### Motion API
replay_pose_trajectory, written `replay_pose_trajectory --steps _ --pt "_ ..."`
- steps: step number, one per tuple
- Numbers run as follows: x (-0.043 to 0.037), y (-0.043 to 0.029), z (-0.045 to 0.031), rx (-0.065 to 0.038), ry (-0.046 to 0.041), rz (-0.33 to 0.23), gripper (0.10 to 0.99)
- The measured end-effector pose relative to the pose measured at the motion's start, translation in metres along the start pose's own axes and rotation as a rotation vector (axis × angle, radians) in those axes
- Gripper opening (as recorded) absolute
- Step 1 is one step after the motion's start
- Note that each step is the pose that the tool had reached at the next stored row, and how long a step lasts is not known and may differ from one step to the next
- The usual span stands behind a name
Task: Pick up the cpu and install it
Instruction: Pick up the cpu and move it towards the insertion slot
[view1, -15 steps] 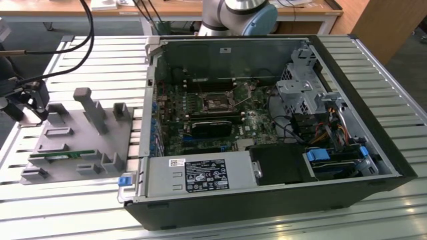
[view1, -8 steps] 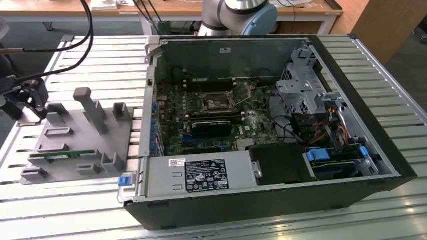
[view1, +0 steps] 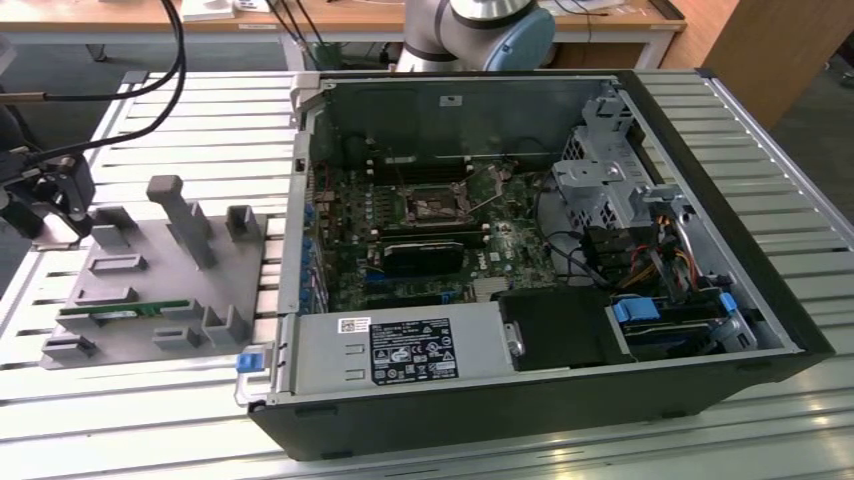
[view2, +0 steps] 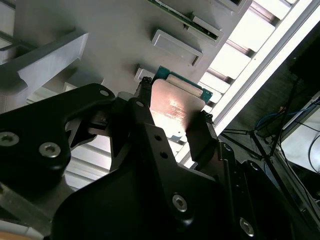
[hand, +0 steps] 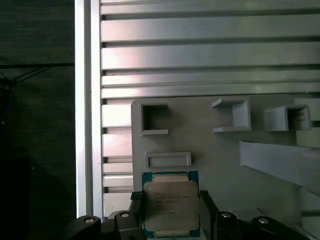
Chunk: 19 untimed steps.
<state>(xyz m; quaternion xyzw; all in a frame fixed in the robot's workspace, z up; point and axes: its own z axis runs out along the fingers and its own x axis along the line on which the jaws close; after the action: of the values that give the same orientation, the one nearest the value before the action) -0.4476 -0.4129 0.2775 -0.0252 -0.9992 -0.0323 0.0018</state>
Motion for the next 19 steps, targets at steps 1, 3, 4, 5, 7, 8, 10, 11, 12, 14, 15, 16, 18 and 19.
replay_pose_trajectory --steps 1,3,4,5,7,8,10,11,12,14,15,16,18,19 --pt "0.0000 0.0000 -0.0006 0.000 -0.0001 0.000 0.533" --pt "0.0000 0.0002 -0.0020 0.000 -0.0001 0.000 0.533" --pt "0.0000 0.0002 -0.0026 0.000 -0.0001 0.000 0.533" --pt "0.0000 0.0003 -0.0031 0.000 -0.0002 0.000 0.533" --pt "0.0000 0.0004 -0.0038 0.000 -0.0004 0.000 0.533" --pt "0.0000 0.0004 -0.0041 0.000 -0.0003 0.000 0.533" --pt "0.0000 0.0004 -0.0048 0.000 -0.0003 0.000 0.533" --pt "0.0000 0.0004 -0.0052 0.000 -0.0002 0.000 0.533" --pt "0.0000 0.0005 -0.0056 0.000 -0.0001 0.000 0.533" --pt "0.0000 0.0005 -0.0066 0.000 -0.0001 0.000 0.533" --pt "0.0000 0.0006 -0.0071 0.000 -0.0002 0.000 0.533" --pt "0.0000 0.0006 -0.0076 0.000 -0.0002 0.000 0.533" --pt "0.0000 0.0007 -0.0084 0.000 -0.0003 0.000 0.533" --pt "0.0000 0.0008 -0.0087 0.000 -0.0004 0.000 0.533"
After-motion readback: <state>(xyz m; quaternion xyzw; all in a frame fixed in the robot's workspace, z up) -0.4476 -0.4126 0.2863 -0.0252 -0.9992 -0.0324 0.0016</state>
